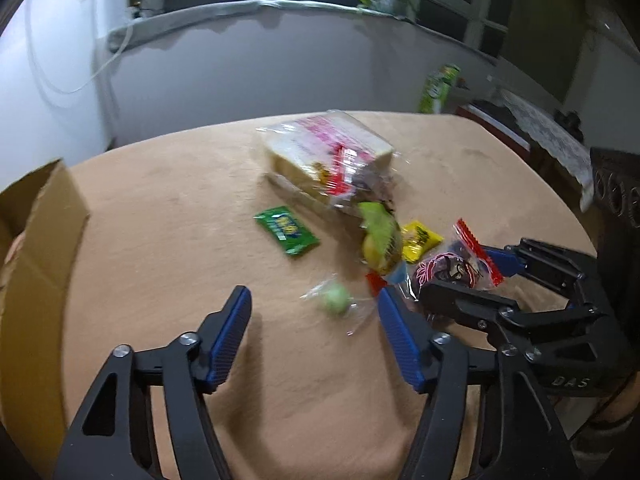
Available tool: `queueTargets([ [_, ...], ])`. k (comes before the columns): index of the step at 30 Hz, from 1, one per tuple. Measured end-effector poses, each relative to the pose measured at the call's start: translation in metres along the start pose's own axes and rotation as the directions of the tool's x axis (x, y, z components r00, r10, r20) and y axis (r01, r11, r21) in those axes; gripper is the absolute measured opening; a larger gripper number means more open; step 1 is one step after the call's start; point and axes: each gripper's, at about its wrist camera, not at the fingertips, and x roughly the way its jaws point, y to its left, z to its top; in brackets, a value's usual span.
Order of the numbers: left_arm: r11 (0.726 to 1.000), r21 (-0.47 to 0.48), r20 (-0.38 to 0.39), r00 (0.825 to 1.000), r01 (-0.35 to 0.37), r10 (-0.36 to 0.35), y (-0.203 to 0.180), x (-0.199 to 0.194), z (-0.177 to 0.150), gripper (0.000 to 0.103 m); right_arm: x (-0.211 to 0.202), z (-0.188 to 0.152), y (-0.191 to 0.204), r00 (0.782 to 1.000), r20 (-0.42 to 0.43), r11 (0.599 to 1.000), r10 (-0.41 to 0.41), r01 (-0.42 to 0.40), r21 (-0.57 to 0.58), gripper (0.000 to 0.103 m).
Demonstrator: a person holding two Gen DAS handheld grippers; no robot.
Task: Organize snacks
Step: 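Grasp the red-wrapped candy packet with the right tool while the left tool grasps the clear green-candy packet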
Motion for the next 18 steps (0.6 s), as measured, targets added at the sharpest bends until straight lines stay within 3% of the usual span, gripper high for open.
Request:
queueTargets([
  [1, 1.0, 0.012, -0.003, 1.0, 0.008, -0.008, -0.003, 0.002, 0.001, 0.058, -0.005, -0.002, -0.005, 1.0, 0.011, 1.0, 0.001, -0.001, 0.013, 0.051],
  [2, 1.0, 0.023, -0.012, 1.0, 0.018, -0.018, -0.006, 0.007, 0.002, 0.054, -0.01, -0.003, -0.01, 1.0, 0.025, 1.0, 0.003, -0.004, 0.027, 0.041],
  [5, 0.999, 0.047, -0.035, 0.999, 0.026, -0.024, -0.014, 0.017, 0.002, 0.04, -0.027, -0.007, -0.026, 0.998, 0.068, 0.998, -0.002, -0.002, 0.065, 0.033],
  [11, 0.999, 0.041, -0.024, 1.0, 0.02, -0.019, -0.015, 0.012, -0.001, 0.031, -0.044, -0.016, -0.052, 0.994, 0.112, 0.99, 0.006, -0.022, 0.141, 0.027],
  [18, 1.0, -0.018, 0.006, 1.0, 0.023, -0.023, -0.008, -0.007, -0.007, 0.03, -0.062, -0.018, -0.064, 0.987, 0.161, 0.981, 0.029, -0.058, 0.184, 0.023],
])
